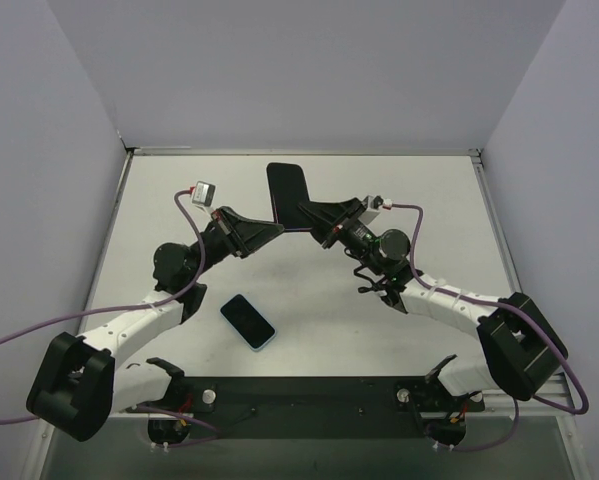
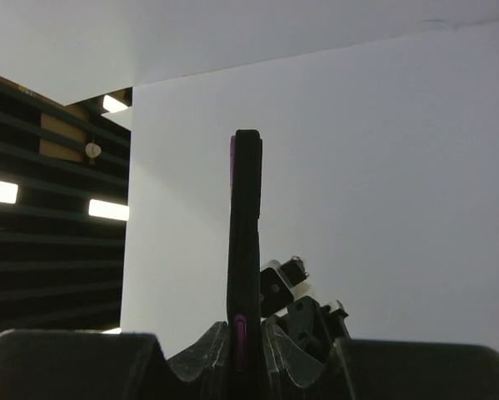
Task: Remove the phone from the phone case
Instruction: Remove the phone case from the phone.
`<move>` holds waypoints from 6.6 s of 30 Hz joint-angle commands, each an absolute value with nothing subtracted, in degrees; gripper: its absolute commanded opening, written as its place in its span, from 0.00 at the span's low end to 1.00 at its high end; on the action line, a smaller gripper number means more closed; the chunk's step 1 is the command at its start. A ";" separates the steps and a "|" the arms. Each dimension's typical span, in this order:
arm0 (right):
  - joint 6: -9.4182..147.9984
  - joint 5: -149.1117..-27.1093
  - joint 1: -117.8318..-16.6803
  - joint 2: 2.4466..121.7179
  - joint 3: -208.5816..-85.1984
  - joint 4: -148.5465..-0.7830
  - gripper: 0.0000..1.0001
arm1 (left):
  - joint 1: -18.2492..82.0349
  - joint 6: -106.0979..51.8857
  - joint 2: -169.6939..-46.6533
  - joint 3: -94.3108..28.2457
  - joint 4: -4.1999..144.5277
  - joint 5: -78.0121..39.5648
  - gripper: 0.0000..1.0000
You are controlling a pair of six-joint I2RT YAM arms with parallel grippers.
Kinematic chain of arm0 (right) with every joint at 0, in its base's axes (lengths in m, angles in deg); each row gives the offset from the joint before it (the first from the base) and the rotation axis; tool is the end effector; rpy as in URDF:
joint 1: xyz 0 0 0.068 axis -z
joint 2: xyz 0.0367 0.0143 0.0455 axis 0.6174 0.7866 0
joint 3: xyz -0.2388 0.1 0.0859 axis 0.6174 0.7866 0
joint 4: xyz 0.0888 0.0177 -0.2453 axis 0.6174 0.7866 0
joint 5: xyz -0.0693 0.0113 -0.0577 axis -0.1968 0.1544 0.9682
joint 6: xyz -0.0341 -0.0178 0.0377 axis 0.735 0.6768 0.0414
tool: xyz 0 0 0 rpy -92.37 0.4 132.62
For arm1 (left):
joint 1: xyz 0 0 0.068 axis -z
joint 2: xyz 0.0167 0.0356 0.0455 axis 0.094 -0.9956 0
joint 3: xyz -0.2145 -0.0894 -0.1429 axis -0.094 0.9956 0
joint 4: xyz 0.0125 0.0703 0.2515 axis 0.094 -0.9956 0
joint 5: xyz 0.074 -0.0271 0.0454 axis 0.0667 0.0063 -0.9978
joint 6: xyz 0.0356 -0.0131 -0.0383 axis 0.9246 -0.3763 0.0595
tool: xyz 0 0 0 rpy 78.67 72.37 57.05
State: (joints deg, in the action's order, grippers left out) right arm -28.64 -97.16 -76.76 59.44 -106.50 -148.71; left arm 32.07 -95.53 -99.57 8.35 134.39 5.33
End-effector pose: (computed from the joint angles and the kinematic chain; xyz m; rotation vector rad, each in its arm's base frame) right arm 0.2124 0.1829 0.3026 0.4563 1.3459 2.3391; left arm 0.2050 -0.1246 0.3131 0.0121 1.3676 -1.9150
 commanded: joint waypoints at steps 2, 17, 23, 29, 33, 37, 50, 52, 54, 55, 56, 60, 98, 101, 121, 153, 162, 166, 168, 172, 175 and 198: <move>-28.31 -98.66 -77.50 59.40 -107.99 -170.71 0.00 | 32.64 -94.89 -98.51 5.47 139.69 3.89 0.00; -41.83 -98.93 -79.26 65.81 -110.63 -170.62 0.00 | 32.11 -84.09 -90.43 0.47 140.49 5.03 0.00; -46.59 -98.31 -81.11 67.75 -110.81 -170.62 0.00 | 32.03 -80.74 -88.05 -3.84 137.23 7.49 0.00; -47.47 -98.40 -81.46 68.45 -110.54 -170.62 0.00 | 31.85 -79.25 -87.70 -5.60 136.70 9.51 0.00; -47.38 -98.49 -81.64 68.36 -110.72 -170.62 0.00 | 31.85 -79.33 -87.70 -5.86 137.84 10.39 0.00; -47.21 -98.58 -81.72 68.72 -110.54 -170.62 0.00 | 31.76 -79.69 -88.14 -6.04 138.73 10.84 0.00; -39.66 -99.18 -79.00 65.21 -107.47 -170.80 0.00 | 28.08 -80.30 -85.33 -2.27 124.62 10.74 0.00; -36.16 -100.50 -76.56 63.02 -104.85 -170.28 0.00 | 22.47 -82.75 -82.26 1.06 120.81 11.71 0.00; -33.51 -102.96 -74.88 61.34 -103.43 -169.48 0.00 | 15.46 -84.25 -79.54 2.74 112.39 13.12 0.10; -31.84 -104.27 -73.56 59.42 -102.90 -166.69 0.00 | 14.46 -83.82 -79.00 3.18 108.18 13.56 0.16; -28.61 -105.33 -73.20 58.27 -102.72 -164.93 0.00 | 14.19 -82.86 -79.09 3.45 101.26 13.47 0.28; -16.03 -109.29 -72.32 51.07 -103.07 -151.32 0.00 | 13.83 -86.33 -82.50 8.01 99.33 12.41 0.72; 14.05 -102.62 -78.12 36.64 -114.76 -106.38 0.00 | 35.80 -98.05 -104.48 6.27 133.80 4.07 0.00; 12.83 -102.27 -77.24 35.24 -113.80 -105.14 0.00 | 35.63 -100.15 -105.97 6.62 138.45 2.93 0.00; 8.86 -102.00 -76.53 23.10 -102.90 -109.71 0.41 | 33.96 -107.02 -110.55 6.44 150.77 0.29 0.00; -12.99 -101.48 -74.08 36.71 -93.76 -148.35 0.00 | 33.96 -108.69 -107.12 5.56 151.47 -0.41 0.00; -32.87 -94.71 -79.79 54.83 -97.79 -170.62 0.00 | 34.05 -112.90 -109.05 4.07 163.16 -3.23 0.00; -33.93 -92.78 -80.40 55.71 -99.73 -170.71 0.00 | 34.40 -112.21 -107.22 3.54 163.25 -3.58 0.00; -34.11 -92.25 -80.23 55.45 -100.26 -170.62 0.00 | 34.40 -112.47 -106.60 3.11 163.25 -3.84 0.00; -34.55 -91.02 -80.05 55.10 -100.79 -170.71 0.00 | 34.40 -113.26 -105.02 1.88 163.25 -4.63 0.00; -34.90 -90.58 -79.97 55.09 -101.75 -170.62 0.00 | 34.40 -113.87 -104.14 1.17 163.25 -5.42 0.00; -36.39 -90.05 -80.93 57.29 -107.20 -170.71 0.00 | 35.98 -115.20 -101.32 -3.40 163.24 -9.82 0.00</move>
State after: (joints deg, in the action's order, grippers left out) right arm -34.94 -90.25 -79.76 55.00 -105.23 -153.98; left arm 32.75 -112.32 -104.86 2.25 135.15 -12.33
